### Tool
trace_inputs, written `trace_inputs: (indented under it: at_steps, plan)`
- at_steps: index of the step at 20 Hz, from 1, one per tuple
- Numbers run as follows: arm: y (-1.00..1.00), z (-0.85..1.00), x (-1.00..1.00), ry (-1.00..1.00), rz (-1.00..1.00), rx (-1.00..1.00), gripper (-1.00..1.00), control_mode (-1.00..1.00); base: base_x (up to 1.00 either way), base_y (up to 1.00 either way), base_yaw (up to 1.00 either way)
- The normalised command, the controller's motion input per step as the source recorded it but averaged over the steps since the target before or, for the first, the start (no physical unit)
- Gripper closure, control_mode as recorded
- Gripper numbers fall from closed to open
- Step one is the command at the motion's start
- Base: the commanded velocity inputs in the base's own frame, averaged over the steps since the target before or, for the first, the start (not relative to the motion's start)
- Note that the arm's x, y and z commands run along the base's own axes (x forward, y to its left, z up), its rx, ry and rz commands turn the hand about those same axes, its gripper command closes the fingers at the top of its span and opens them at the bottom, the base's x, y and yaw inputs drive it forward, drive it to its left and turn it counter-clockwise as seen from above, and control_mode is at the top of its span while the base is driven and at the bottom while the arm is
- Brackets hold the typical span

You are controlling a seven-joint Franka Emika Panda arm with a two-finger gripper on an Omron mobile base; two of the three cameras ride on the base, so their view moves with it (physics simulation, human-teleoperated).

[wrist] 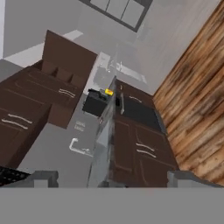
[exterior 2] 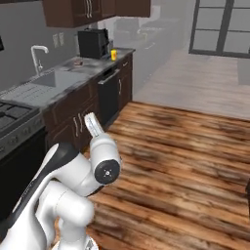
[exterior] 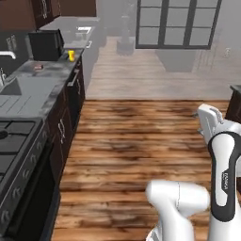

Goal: Move the cup from next to the sink to the open cabinet. Then, move the bowl with the pear to the fridge to clear the area for faucet cleaning.

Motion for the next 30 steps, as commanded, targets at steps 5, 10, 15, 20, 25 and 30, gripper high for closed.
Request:
trace_inputs:
  at_steps: [5, 10, 15, 20, 25, 30]
  plan:
    - [0.00, 0.00, 0.00, 0.00, 0.00, 0.00, -1.00, 1.00, 1.00, 0.03, -0.15]
    - [0.00, 0.00, 0.00, 0.00, 0.00, 0.00, -1.00, 1.00, 1.00, 0.05, -0.16]
    - [0.00, 0.00, 0.00, 0.00, 0.00, 0.00, -1.00, 1.00, 1.00, 0.06, -0.16]
    - [0.00, 0.00, 0.00, 0.00, 0.00, 0.00, -1.00, 1.00, 1.00, 0.15, -0.10]
    - [0.00, 0.00, 0.00, 0.00, 0.00, 0.00, -1.00, 1.00, 1.00, 0.27, -0.03]
    - [0.00, 0.00, 0.00, 0.00, 0.00, 0.00, -1.00, 1.00, 1.00, 0.37, 0.01]
